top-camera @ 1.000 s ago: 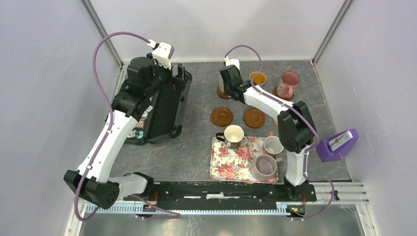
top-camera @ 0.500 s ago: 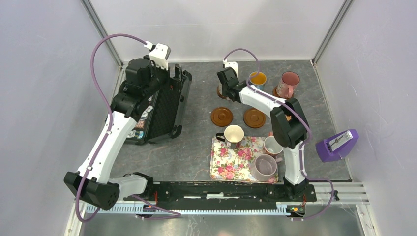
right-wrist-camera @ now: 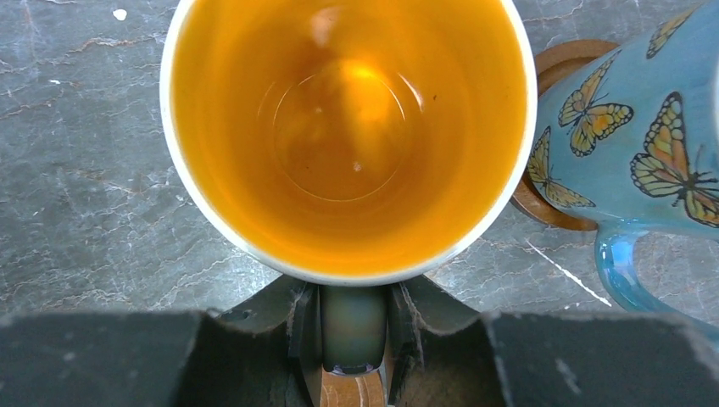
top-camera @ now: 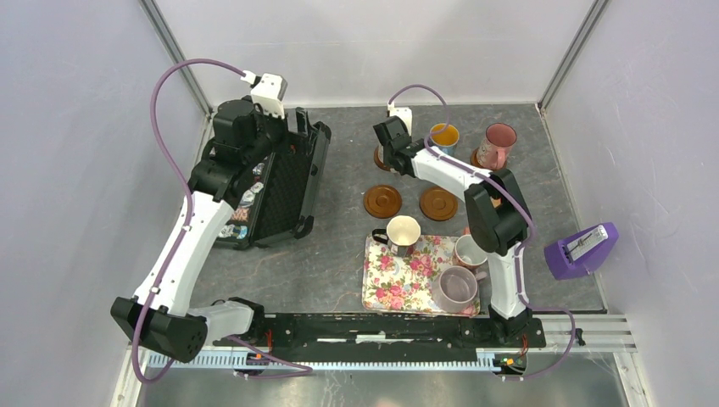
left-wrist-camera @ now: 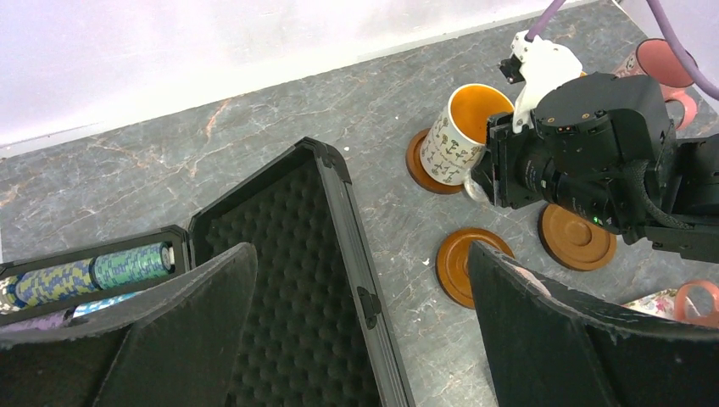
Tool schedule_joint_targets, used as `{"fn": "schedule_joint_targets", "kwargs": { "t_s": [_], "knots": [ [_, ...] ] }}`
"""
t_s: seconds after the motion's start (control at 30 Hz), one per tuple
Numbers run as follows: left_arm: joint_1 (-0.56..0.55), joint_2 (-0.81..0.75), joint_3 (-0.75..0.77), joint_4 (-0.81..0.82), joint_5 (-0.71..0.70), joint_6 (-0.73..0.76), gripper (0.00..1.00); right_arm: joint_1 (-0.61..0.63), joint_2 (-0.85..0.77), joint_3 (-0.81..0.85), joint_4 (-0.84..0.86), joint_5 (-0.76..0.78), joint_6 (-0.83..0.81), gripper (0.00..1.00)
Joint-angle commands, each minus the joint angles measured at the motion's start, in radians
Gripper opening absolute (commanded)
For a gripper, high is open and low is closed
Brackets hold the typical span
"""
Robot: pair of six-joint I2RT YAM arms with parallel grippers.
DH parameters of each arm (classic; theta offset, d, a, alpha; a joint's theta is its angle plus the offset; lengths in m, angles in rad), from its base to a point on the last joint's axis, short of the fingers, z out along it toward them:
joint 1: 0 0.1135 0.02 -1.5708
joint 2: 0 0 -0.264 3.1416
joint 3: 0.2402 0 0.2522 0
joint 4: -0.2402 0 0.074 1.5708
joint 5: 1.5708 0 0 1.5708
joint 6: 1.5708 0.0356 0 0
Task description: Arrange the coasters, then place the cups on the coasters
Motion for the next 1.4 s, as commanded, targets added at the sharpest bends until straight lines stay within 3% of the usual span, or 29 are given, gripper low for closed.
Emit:
{"fn": "schedule_joint_targets", "kwargs": {
  "t_s": [0.0,0.2,0.33,0.5,1.23,1.37],
  "knots": [
    [0.014,-0.012,0.008,0.025,0.016,-0.062,1.00,-0.008,-0.004,0.080,0.099,0.062,0.021,0.20],
    [0.031,-0.008,0.003,0.027,0.026,-0.088,1.00,-0.014,0.006,0.080,0.104,0.055,0.014,0.26],
    [0.039,-0.010,-0.003,0.025,0.036,-0.102,1.00,-0.014,0.003,0.071,0.107,0.040,0.019,0.39],
    [0.046,-0.004,0.003,0.024,0.040,-0.105,1.00,-0.015,0.000,0.060,0.123,0.008,0.023,0.48],
    [0.063,0.001,0.000,0.024,0.079,-0.133,1.00,-0.014,-0.059,-0.022,0.108,-0.111,0.059,0.43],
    [0.063,0.006,0.004,0.024,0.091,-0.125,1.00,-0.014,-0.084,-0.047,0.108,-0.127,0.058,0.48]
  ]
}}
